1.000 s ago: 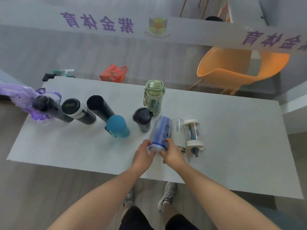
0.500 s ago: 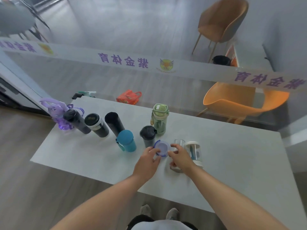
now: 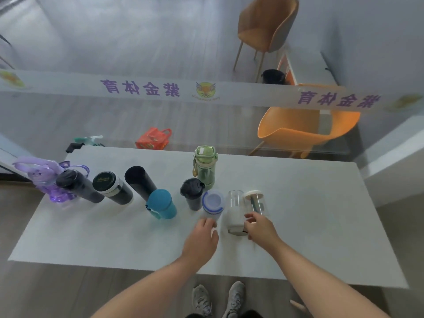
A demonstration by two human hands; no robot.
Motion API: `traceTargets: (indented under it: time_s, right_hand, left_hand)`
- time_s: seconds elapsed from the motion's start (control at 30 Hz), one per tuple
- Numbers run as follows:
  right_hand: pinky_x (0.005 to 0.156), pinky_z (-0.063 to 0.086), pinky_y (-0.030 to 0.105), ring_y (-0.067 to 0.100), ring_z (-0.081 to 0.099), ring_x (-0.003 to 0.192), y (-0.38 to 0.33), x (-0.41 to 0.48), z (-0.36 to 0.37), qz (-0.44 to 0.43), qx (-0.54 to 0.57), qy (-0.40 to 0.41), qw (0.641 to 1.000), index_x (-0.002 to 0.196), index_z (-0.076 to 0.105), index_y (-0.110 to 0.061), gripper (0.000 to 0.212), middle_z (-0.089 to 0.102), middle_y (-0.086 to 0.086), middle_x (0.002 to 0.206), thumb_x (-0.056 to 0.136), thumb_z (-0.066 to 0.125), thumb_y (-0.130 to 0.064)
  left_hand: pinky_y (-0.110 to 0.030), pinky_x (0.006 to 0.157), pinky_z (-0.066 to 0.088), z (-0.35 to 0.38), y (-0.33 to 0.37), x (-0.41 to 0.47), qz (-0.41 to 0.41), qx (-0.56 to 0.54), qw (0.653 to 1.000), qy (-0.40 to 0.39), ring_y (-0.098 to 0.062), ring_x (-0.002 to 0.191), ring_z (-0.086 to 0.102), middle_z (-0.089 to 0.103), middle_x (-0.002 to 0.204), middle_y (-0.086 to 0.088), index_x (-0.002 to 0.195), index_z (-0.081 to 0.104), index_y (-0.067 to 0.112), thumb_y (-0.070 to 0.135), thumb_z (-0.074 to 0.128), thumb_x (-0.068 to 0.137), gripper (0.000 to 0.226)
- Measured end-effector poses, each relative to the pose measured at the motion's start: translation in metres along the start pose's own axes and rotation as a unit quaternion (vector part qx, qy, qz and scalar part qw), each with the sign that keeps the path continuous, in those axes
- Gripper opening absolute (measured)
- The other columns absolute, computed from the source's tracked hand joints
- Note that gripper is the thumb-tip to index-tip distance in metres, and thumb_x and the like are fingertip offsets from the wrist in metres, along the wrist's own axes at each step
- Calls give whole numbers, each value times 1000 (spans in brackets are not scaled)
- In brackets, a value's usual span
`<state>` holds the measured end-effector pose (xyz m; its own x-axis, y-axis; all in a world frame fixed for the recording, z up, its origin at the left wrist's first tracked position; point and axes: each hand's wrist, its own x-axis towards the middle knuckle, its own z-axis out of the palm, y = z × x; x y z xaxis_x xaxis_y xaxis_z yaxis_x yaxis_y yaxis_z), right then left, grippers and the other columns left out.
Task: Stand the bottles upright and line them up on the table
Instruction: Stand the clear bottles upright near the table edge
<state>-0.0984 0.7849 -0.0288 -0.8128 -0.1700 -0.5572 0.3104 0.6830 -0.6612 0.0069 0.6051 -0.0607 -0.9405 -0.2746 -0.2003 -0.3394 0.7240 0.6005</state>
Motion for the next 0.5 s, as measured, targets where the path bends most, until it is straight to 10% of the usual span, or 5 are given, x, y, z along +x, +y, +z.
traceTargets:
  time_s: [0.2,0.3,0.5]
  right_hand:
    - [89,56,41,27,66,99,38,11,17,-32,-109,-12,993,137,55,-17,45,64,7,128,93,58,-15]
    - [84,52,36,31,61,114,46,22,24,-41,-181,-23,982,139,48,-23,50,65,8,128,90,58,-21]
    - [57,59,29,21,65,84,61,44,21,-17,-73,-62,995,137,43,-27,55,59,1,118,89,68,-20]
  left_hand:
    - [-28,90,45,53,-5,13,-66,-83,991,-80,-19,108,57,57,122,0,120,52,21,25,56,93,28]
    - [-25,89,41,74,-3,23,-105,-126,980,-111,-21,115,56,56,130,0,132,44,24,23,59,91,43]
    - [-40,85,53,99,3,36,-169,-210,959,-83,-24,94,65,59,126,6,118,41,36,24,58,90,36]
